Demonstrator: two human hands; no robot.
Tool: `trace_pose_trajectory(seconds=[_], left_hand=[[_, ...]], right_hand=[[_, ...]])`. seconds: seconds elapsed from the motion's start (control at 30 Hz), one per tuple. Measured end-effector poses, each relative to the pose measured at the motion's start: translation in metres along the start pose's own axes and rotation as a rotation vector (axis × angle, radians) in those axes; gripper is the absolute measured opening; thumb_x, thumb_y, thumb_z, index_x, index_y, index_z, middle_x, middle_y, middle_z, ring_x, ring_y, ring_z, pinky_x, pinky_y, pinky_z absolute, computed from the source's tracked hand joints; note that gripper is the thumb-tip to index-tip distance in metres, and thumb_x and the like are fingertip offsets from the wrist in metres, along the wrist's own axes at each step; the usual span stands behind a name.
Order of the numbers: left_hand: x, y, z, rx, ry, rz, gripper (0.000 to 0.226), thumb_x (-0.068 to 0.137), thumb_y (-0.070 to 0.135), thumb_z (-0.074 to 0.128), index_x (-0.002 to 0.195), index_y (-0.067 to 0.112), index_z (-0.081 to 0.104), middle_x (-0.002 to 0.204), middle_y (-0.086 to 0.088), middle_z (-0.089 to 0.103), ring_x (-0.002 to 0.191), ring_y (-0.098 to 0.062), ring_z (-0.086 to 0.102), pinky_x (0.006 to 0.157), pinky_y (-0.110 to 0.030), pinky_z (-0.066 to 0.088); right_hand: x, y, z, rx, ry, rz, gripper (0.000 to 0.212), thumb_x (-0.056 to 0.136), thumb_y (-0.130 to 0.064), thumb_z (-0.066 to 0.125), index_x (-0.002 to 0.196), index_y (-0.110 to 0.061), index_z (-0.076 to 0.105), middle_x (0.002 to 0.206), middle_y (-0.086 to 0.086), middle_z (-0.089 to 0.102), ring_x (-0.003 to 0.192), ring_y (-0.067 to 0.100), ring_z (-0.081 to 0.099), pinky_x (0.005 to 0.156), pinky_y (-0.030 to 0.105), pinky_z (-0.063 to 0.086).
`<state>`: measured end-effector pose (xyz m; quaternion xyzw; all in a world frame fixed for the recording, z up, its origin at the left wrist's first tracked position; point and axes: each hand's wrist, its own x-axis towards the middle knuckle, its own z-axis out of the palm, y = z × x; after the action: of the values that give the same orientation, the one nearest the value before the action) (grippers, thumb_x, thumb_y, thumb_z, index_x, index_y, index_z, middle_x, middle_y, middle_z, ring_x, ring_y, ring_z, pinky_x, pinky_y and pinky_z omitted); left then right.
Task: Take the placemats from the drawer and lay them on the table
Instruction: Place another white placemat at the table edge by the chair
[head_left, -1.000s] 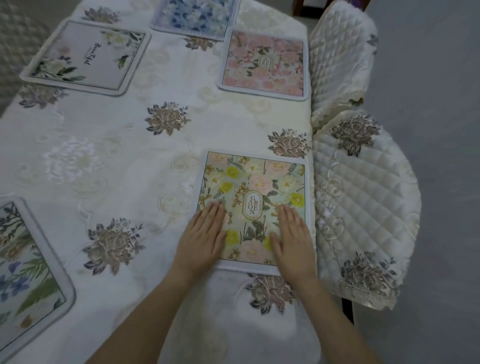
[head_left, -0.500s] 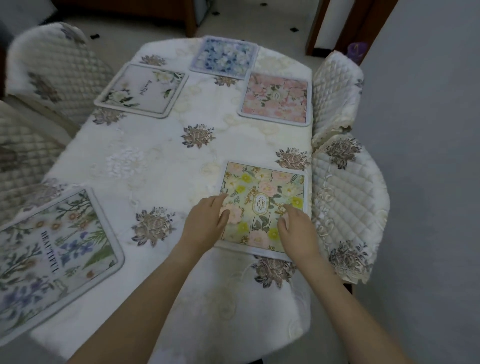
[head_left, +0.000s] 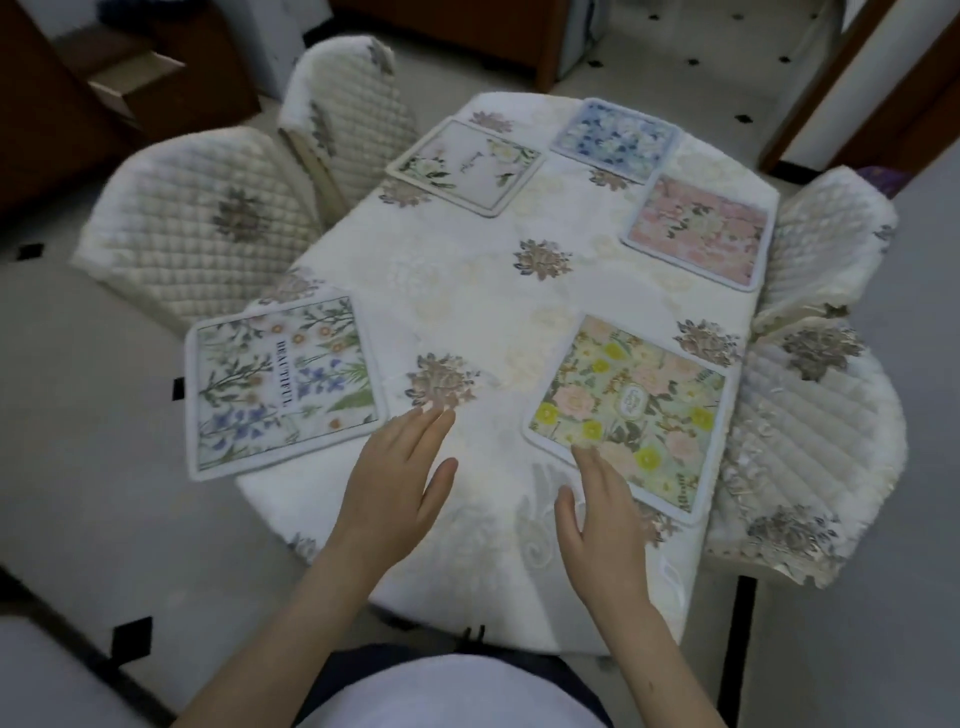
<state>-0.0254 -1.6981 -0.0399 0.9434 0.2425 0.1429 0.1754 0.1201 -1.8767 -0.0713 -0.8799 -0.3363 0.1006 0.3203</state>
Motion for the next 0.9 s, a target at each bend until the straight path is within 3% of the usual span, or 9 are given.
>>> trace_pose_trajectory(seconds=[0.1, 0.23, 0.5, 0.73, 0.9], left_hand=[[-0.033, -0.029, -0.012, -0.005, 0.001, -0.054, 0.052, 0.100, 0.038, 0.031, 0.138, 0.008, 0.049, 0.140, -0.006, 0.052, 0.131, -0.023, 0.045, 0.111, -0.036, 0.031], [-0.074, -0.076, -0.038, 0.003, 0.005, -0.104, 0.052, 0.098, 0.038, 0.032, 0.135, 0.007, 0.051, 0.137, -0.009, 0.055, 0.128, -0.026, 0.048, 0.108, -0.041, 0.037], [-0.141, -0.177, -0.103, -0.024, 0.081, -0.247, 0.051, 0.095, 0.036, 0.035, 0.132, 0.007, 0.054, 0.133, -0.009, 0.056, 0.124, -0.026, 0.050, 0.103, -0.042, 0.041], [-0.132, -0.222, -0.119, -0.096, 0.107, -0.228, 0.052, 0.094, 0.039, 0.035, 0.133, 0.009, 0.052, 0.133, -0.005, 0.055, 0.123, -0.021, 0.048, 0.103, -0.039, 0.040], [-0.091, -0.250, -0.111, -0.075, 0.099, -0.236, 0.051, 0.095, 0.037, 0.034, 0.130, 0.006, 0.055, 0.128, -0.008, 0.059, 0.117, -0.024, 0.051, 0.098, -0.038, 0.042]], right_hand=[[-0.011, -0.021, 0.022, -0.089, -0.037, -0.028, 0.049, 0.100, -0.031, 0.042, 0.146, -0.016, 0.039, 0.150, 0.004, 0.040, 0.139, 0.019, 0.032, 0.113, 0.034, 0.028], [-0.023, -0.059, 0.053, -0.109, -0.051, -0.056, 0.049, 0.100, -0.029, 0.044, 0.146, -0.016, 0.038, 0.149, 0.006, 0.042, 0.138, 0.022, 0.035, 0.112, 0.041, 0.034], [-0.054, -0.157, 0.133, -0.065, -0.018, -0.083, 0.046, 0.098, -0.022, 0.047, 0.143, -0.012, 0.044, 0.144, 0.010, 0.046, 0.135, 0.025, 0.038, 0.110, 0.041, 0.035], [-0.045, -0.205, 0.160, -0.055, -0.016, -0.108, 0.049, 0.096, -0.027, 0.041, 0.143, -0.011, 0.043, 0.144, 0.009, 0.046, 0.133, 0.023, 0.038, 0.109, 0.039, 0.035], [-0.002, -0.213, 0.175, -0.044, -0.034, -0.129, 0.046, 0.098, -0.018, 0.047, 0.143, -0.012, 0.043, 0.143, 0.007, 0.046, 0.132, 0.022, 0.038, 0.108, 0.034, 0.033]])
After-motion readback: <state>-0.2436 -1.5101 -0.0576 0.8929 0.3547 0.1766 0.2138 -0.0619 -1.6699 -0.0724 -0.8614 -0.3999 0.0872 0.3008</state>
